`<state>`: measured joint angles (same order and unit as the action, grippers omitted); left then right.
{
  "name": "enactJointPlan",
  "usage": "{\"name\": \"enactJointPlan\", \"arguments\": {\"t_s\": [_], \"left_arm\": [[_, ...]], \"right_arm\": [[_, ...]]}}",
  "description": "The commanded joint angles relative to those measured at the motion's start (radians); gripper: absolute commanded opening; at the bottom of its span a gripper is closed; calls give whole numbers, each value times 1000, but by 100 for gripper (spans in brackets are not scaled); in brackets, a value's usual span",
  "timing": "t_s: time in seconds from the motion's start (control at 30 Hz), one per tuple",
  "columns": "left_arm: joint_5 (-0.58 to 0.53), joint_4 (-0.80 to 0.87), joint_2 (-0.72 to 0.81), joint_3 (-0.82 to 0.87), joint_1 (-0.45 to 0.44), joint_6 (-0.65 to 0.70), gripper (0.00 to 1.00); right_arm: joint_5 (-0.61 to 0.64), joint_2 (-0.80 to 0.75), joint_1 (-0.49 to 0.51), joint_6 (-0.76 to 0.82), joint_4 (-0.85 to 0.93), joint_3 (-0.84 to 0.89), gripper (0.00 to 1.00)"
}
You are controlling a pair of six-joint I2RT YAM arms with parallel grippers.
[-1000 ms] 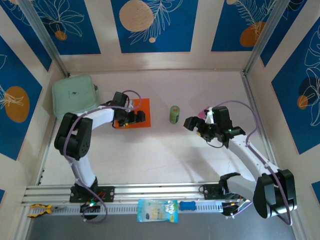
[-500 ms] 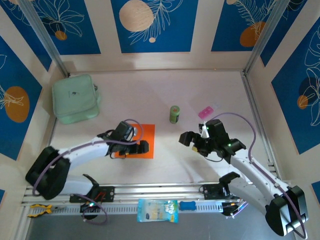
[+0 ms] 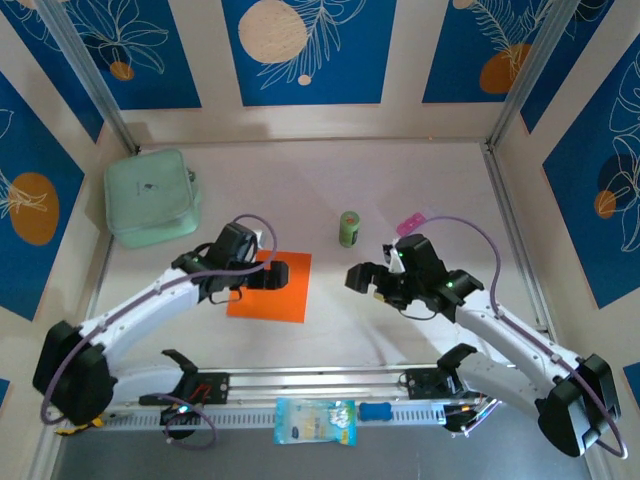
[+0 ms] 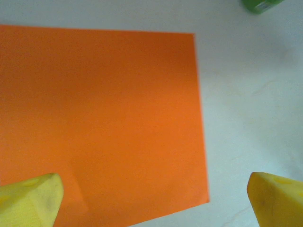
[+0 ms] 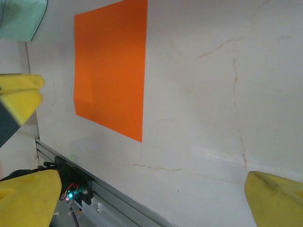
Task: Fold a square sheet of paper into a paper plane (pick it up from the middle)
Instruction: Move the square sheet of paper to the center of the table.
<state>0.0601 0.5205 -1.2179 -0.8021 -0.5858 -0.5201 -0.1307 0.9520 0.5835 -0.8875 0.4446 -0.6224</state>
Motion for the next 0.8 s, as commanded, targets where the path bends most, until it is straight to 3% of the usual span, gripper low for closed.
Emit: {"name": "enactJointPlan", "arguments": {"t_s": [0.0, 0.13, 0.43, 0.77], "left_arm": [[27, 123, -143, -79, 36, 73, 96], [8, 172, -260, -141, 35, 88, 92], [26, 140, -351, -115, 18, 26, 90], [14, 67, -361, -45, -113, -173, 89]], "right_arm": [[37, 44, 36, 12, 2, -41, 100], [62, 83, 69, -3, -13, -52, 100], [102, 116, 89, -22, -9, -53, 99], [266, 74, 79, -30, 155, -100, 99]]}}
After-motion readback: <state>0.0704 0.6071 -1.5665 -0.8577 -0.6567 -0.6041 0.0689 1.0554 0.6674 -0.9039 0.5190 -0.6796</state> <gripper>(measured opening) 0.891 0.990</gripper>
